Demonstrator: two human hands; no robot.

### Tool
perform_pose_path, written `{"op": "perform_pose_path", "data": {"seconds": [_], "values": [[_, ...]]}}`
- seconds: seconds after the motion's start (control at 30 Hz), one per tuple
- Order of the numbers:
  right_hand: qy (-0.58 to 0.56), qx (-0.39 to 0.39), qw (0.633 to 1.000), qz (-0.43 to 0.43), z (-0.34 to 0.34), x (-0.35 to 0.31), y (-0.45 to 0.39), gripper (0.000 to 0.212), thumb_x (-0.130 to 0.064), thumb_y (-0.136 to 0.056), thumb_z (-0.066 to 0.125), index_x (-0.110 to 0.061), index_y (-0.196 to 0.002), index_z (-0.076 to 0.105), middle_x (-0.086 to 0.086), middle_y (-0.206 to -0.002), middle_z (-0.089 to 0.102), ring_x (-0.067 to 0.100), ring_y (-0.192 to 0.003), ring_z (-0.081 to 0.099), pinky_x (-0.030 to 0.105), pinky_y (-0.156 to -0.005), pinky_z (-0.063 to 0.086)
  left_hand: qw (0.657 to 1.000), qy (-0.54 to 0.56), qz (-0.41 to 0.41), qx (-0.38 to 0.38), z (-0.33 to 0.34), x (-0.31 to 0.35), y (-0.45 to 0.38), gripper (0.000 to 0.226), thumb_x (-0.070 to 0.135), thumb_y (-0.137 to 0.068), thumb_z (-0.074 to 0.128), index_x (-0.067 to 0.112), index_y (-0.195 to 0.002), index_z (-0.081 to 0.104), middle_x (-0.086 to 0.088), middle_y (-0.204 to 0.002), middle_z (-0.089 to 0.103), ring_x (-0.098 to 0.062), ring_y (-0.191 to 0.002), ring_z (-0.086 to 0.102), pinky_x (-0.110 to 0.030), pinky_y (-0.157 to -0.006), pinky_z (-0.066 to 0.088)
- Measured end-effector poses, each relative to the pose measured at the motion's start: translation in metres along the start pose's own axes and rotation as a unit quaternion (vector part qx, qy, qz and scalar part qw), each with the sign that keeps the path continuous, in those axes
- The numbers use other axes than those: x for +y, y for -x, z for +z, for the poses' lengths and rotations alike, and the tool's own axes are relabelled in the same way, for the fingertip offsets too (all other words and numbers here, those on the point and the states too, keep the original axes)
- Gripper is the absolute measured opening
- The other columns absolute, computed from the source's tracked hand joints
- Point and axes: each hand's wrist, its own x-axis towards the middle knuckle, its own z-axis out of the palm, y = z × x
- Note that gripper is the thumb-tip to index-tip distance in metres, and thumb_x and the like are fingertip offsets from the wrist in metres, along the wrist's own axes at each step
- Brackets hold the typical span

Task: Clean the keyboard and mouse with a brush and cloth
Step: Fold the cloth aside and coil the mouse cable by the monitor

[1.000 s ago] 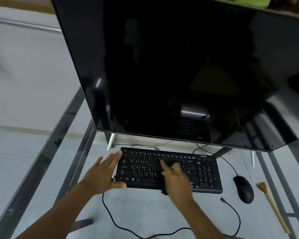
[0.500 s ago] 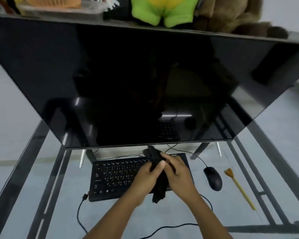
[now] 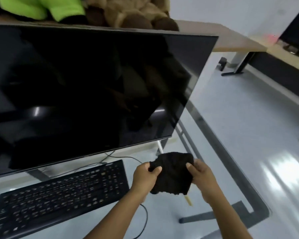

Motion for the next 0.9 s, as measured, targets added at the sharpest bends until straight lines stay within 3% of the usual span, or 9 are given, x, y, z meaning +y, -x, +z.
{"op": "perform_pose_path", "data": {"seconds": [0.1,0.17,0.27,0.4,0.5,0.57,0.67,0.8,0.9], "values": [[0.069,0.031,0.997,0.003,-0.046,0.013,-0.024,0.012,-0.018,-0.096,0.055,-0.012,-0.09,0.063,0.013,-0.087,0.069,0.027,-0.079,0.064,0.037,-0.067,0.051,0.997,-0.065,-0.008,-0.032,0.049,0.003,-0.012,0.015,0.031,-0.088,0.064,0.015,-0.088,0.065,-0.002,-0.087,0.069,-0.018,-0.083,0.066,-0.033,-0.068,0.058],[0.126,0.044,0.991,0.004,-0.064,0.023,-0.038,0.009,-0.018,-0.096,0.054,-0.015,-0.092,0.062,0.007,-0.088,0.068,0.022,-0.082,0.063,0.027,-0.063,0.045,0.993,-0.108,-0.001,-0.053,0.076,0.003,-0.021,0.015,0.031,-0.088,0.062,0.016,-0.089,0.063,0.0,-0.088,0.067,-0.016,-0.084,0.064,-0.035,-0.075,0.057],[0.189,0.046,0.981,0.012,-0.08,0.042,-0.061,0.009,-0.019,-0.096,0.053,-0.014,-0.097,0.061,0.005,-0.089,0.066,0.023,-0.084,0.061,0.029,-0.066,0.042,0.974,-0.217,0.015,-0.056,0.106,0.0,-0.039,0.02,0.038,-0.088,0.059,0.019,-0.094,0.058,0.002,-0.094,0.064,-0.019,-0.09,0.062,-0.038,-0.081,0.054],[0.268,0.045,0.962,0.024,-0.088,0.071,-0.086,0.013,-0.021,-0.097,0.051,-0.012,-0.104,0.059,0.006,-0.095,0.066,0.021,-0.084,0.06,0.029,-0.071,0.045,0.889,-0.45,0.09,-0.004,0.138,-0.004,-0.057,0.028,0.047,-0.091,0.056,0.021,-0.101,0.053,0.003,-0.102,0.064,-0.021,-0.102,0.058,-0.032,-0.091,0.037],[0.307,0.089,0.947,-0.022,-0.084,0.088,-0.086,0.029,-0.016,-0.097,0.052,-0.013,-0.125,0.055,0.007,-0.12,0.057,0.023,-0.099,0.057,0.029,-0.083,0.047,0.82,-0.538,0.183,0.065,0.148,-0.014,-0.06,0.038,0.05,-0.086,0.062,0.023,-0.111,0.051,0.003,-0.111,0.057,-0.019,-0.108,0.05,-0.033,-0.097,0.033],[0.344,0.107,0.93,-0.067,-0.08,0.099,-0.082,0.04,-0.015,-0.094,0.057,-0.014,-0.133,0.052,0.009,-0.124,0.051,0.027,-0.109,0.053,0.033,-0.09,0.049,0.794,-0.552,0.252,0.04,0.149,-0.025,-0.064,0.049,0.047,-0.087,0.061,0.023,-0.129,0.05,-0.003,-0.134,0.05,-0.023,-0.127,0.042,-0.041,-0.11,0.024],[0.382,0.1,0.913,-0.105,-0.071,0.118,-0.077,0.039,-0.011,-0.089,0.065,-0.007,-0.127,0.06,0.014,-0.114,0.057,0.031,-0.1,0.057,0.034,-0.081,0.054,0.75,-0.603,0.268,-0.035,0.147,-0.038,-0.067,0.058,0.043,-0.098,0.044,0.022,-0.15,0.029,-0.006,-0.162,0.01,-0.026,-0.149,0.004,-0.05,-0.116,-0.006],[0.396,0.125,0.901,-0.128,-0.064,0.119,-0.077,0.036,-0.004,-0.082,0.071,-0.002,-0.117,0.066,0.018,-0.105,0.061,0.034,-0.088,0.061,0.039,-0.069,0.059,0.751,-0.606,0.258,-0.046,0.141,-0.04,-0.066,0.058,0.045,-0.101,0.032,0.022,-0.153,0.018,-0.006,-0.162,-0.004,-0.023,-0.148,-0.011,-0.049,-0.115,-0.012],[0.394,0.13,0.898,-0.146,-0.051,0.104,-0.075,0.034,-0.005,-0.084,0.068,-0.003,-0.118,0.065,0.018,-0.104,0.06,0.033,-0.089,0.059,0.042,-0.072,0.058,0.774,-0.58,0.252,-0.036,0.125,-0.038,-0.062,0.059,0.045,-0.102,0.03,0.022,-0.153,0.015,-0.005,-0.162,-0.003,-0.021,-0.148,-0.011,-0.046,-0.116,-0.013]]}}
